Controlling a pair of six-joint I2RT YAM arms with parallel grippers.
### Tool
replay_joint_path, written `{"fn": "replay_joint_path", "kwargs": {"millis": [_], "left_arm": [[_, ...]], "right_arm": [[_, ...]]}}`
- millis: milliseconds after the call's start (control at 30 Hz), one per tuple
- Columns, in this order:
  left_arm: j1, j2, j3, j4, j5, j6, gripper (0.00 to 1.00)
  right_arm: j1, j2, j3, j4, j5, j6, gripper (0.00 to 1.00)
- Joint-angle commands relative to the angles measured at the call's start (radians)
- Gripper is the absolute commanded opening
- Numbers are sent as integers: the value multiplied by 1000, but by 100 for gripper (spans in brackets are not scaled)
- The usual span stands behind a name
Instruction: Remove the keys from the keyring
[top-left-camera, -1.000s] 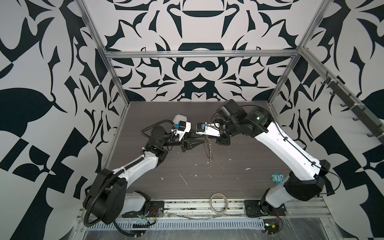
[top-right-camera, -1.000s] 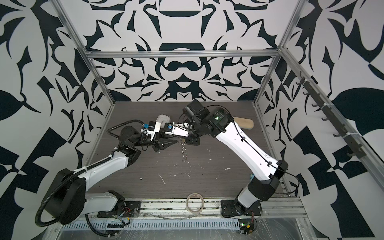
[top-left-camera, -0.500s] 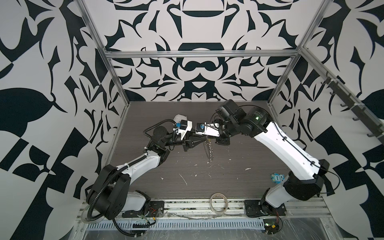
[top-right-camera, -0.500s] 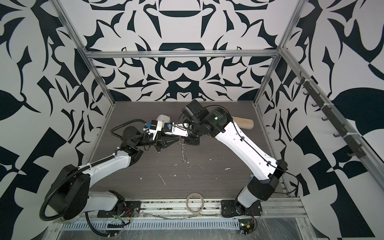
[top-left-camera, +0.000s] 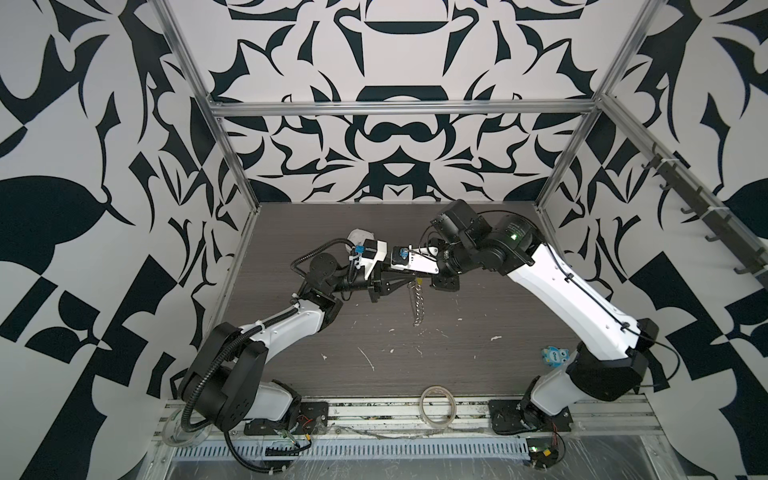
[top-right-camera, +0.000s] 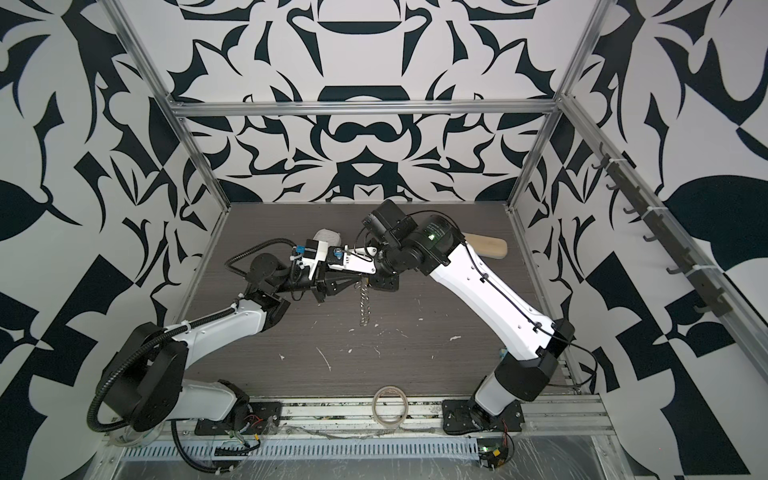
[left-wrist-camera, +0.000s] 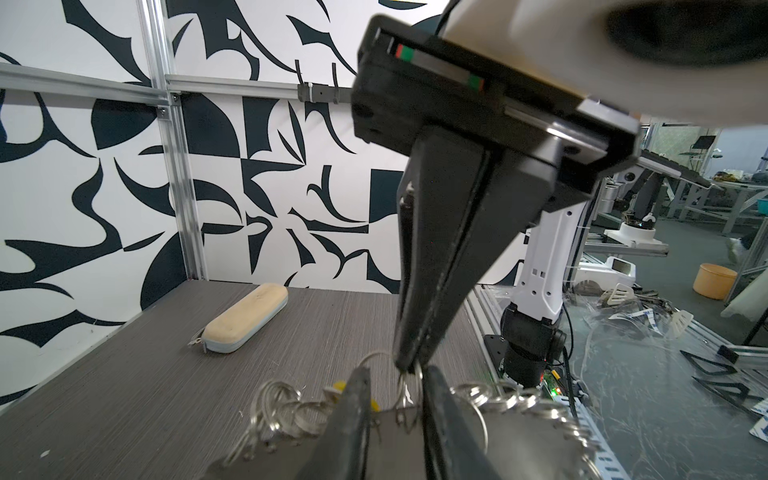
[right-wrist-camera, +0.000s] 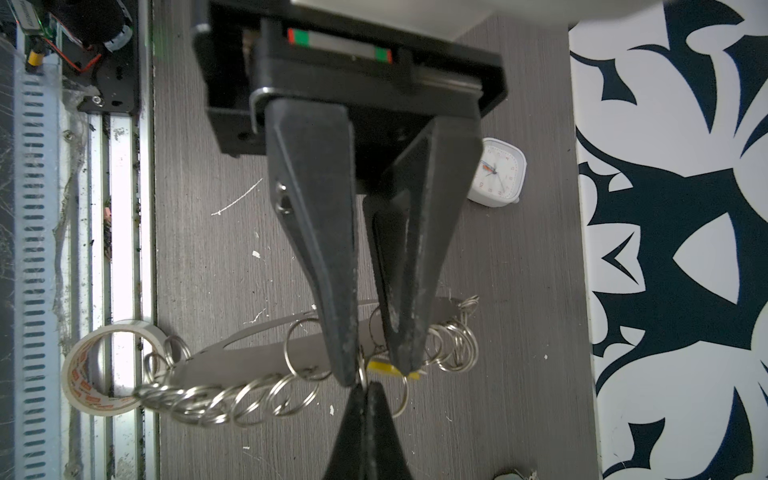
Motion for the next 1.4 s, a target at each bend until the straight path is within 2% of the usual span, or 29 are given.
{"fn": "replay_joint_path", "kwargs": {"millis": [0,367,567,600,700,800,1033,1067,1167,1200,1367], "left_arm": [[-2,3,25,57,-13,-25,24],[-2,10,20,42,-15,-54,12],[-2,-3,25,-15,-20,-10,13],[-2,-7,30,-39,-20,3,12],[-2,-10,43,-68,-18,10,0],[-2,-8,63,-105,-2,7,0],[-1,-30,51,-64,-36,3,0],[-1,-33,51,-64,-37,6,0],[2,-34,61,-63,-28,1,0],[4,-34,61,-59,-25,-2,0],[14,-30,66,-24,-11,-34,0]], "right_arm": [[6,-2,38,8,1,15,0],[9,-12,46,20,-7,19,0],[8,-15,43,23,-9,21,0],[9,-18,43,25,-16,21,0],[9,-23,41,34,-29,25,0],[11,-21,39,36,-28,26,0],[10,-45,-6,51,-20,33,0],[10,-51,-14,56,-17,33,2],[9,-81,-44,74,-12,39,23],[7,-96,-58,87,-10,43,26],[-17,-166,-114,130,-25,49,30]]}}
